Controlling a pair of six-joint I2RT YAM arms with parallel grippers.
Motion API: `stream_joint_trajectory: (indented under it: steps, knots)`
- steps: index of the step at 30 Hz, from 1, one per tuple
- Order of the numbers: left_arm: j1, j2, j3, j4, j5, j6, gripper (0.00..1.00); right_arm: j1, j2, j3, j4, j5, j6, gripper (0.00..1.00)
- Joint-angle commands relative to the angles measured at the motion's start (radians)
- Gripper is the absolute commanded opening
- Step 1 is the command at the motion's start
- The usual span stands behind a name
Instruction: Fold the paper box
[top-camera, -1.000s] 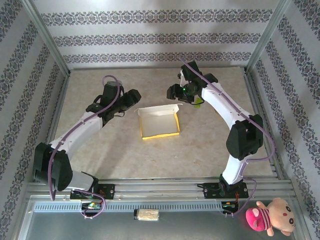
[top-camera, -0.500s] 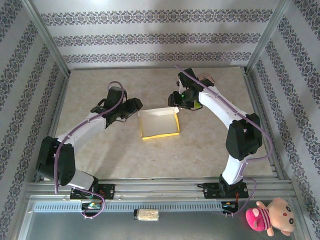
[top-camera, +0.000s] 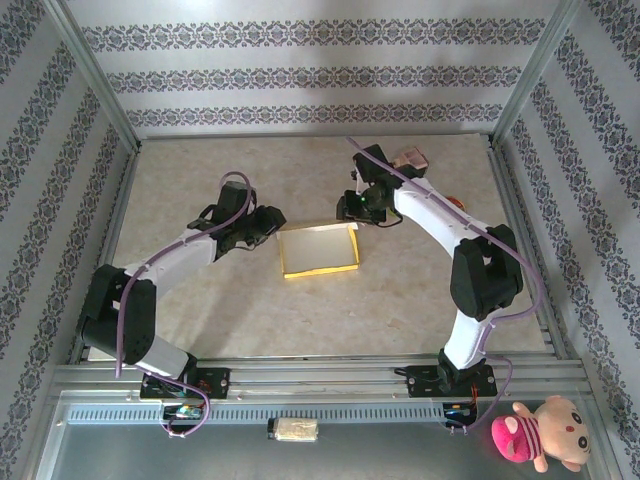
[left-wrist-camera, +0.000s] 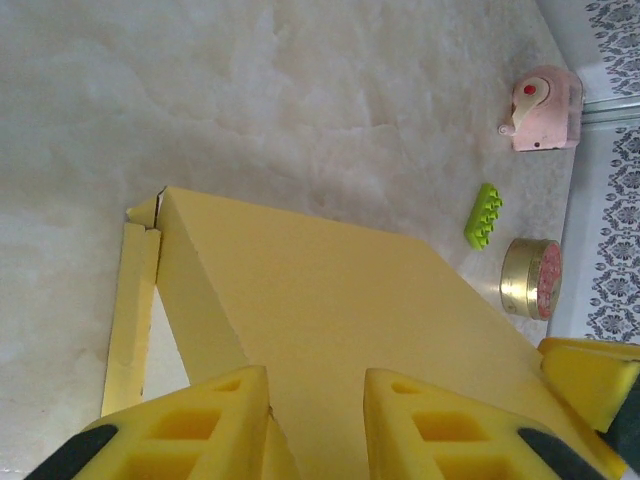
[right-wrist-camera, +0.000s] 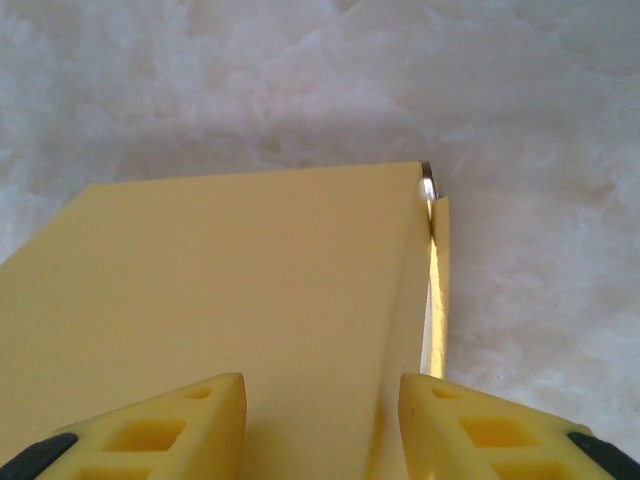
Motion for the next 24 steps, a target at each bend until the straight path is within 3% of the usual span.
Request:
stream_joint_trajectory:
  steps: [1, 13, 24]
  knots:
    - [-0.018, 0.018, -0.027, 0.045, 0.020, -0.029, 0.30, 0.011, 0.015, -0.036, 0.014, 0.022, 0.005, 0.45]
    - [-0.040, 0.030, -0.088, 0.083, 0.002, -0.057, 0.30, 0.017, 0.013, -0.095, 0.054, 0.014, -0.008, 0.46]
    - [-0.039, -0.033, -0.023, -0.004, -0.080, 0.015, 0.55, -0.020, -0.067, -0.058, 0.057, 0.029, 0.003, 0.57]
